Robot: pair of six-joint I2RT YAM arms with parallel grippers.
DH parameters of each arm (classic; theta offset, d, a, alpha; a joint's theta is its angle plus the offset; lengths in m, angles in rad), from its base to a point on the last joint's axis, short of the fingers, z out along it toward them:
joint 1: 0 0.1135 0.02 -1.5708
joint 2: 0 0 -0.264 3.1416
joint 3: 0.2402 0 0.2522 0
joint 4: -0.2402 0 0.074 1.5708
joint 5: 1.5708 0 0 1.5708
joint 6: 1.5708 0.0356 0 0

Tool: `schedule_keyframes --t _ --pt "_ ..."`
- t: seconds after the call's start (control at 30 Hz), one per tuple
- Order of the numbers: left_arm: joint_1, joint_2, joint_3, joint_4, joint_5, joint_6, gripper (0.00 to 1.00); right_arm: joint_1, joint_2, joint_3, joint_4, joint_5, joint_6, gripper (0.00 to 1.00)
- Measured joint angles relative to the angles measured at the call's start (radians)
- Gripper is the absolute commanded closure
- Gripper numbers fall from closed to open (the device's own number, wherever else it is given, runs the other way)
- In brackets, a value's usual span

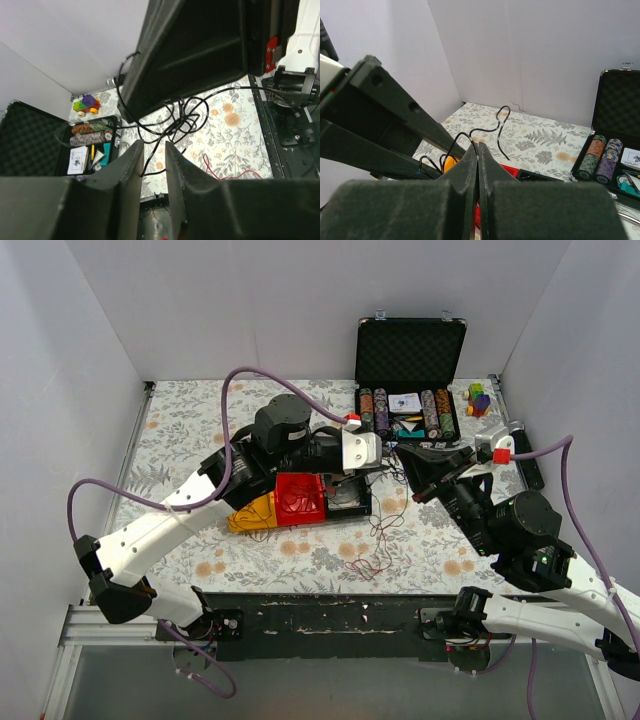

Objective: Untangle the cables
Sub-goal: Untie the cable.

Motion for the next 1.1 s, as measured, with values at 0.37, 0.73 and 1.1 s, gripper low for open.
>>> schedule_keyframes --t 0.37,0.73,1.1 --pt "0.0 -0.053 -0.035 0.01 -0.035 0.064 1.0 0.0 -0.024 -0.021 -0.039 0.096 0.002 0.99" --pt "0.0 -0.1 0.084 0.049 -0.125 0.142 1.0 0.0 -0.135 -0.214 -0.229 0.231 0.161 0.99" --pt "0.0 -0.094 0.172 0.303 -0.304 0.286 1.0 0.0 -0.219 -0.356 -0.495 0.311 0.488 0.99"
